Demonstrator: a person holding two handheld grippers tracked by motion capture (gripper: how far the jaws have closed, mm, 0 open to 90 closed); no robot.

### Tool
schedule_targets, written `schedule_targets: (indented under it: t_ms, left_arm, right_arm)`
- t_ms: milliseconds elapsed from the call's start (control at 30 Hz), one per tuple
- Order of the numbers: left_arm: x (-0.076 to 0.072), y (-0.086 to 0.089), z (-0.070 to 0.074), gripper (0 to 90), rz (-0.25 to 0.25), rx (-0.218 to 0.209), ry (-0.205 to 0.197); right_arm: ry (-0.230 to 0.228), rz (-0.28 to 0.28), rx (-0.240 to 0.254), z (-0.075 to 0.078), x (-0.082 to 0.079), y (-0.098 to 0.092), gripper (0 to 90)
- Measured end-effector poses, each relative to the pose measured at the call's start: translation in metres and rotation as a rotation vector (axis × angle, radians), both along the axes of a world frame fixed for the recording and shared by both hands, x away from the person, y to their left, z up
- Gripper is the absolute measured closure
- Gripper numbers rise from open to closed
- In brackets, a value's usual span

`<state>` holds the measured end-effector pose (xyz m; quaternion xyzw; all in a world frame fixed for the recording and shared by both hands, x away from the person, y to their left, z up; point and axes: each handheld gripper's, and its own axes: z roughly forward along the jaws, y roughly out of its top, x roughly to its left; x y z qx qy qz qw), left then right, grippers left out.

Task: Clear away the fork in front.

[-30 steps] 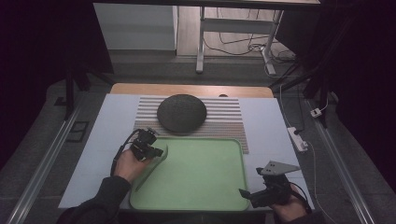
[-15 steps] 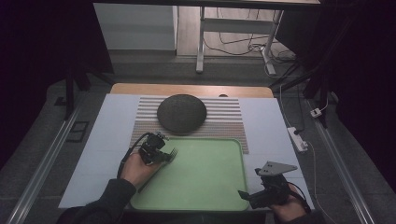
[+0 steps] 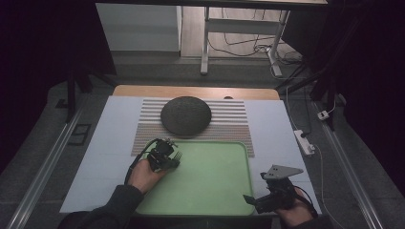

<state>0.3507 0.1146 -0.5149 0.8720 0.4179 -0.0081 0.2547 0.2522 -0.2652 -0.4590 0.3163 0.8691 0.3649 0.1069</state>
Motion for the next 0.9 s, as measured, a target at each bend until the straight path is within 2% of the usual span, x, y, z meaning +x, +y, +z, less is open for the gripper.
schedule_targets:
  t_ms: [633, 767, 900]
  left_arm:
    - [0.014, 0.051, 0.0, 88.4, 0.17, 0.027, 0.011]
    - [0.015, 0.056, -0.001, 88.4, 0.191, 0.023, 0.011]
    - [0.014, 0.055, -0.001, 88.2, 0.188, 0.029, 0.004]
  right_arm:
    - [0.015, 0.008, 0.009, 0.0, 0.001, 0.0, 0.0]
    - [0.013, 0.009, 0.005, 0.0, 0.001, 0.0, 0.0]
    - [0.016, 0.011, 0.004, -0.001, 0.001, 0.0, 0.0]
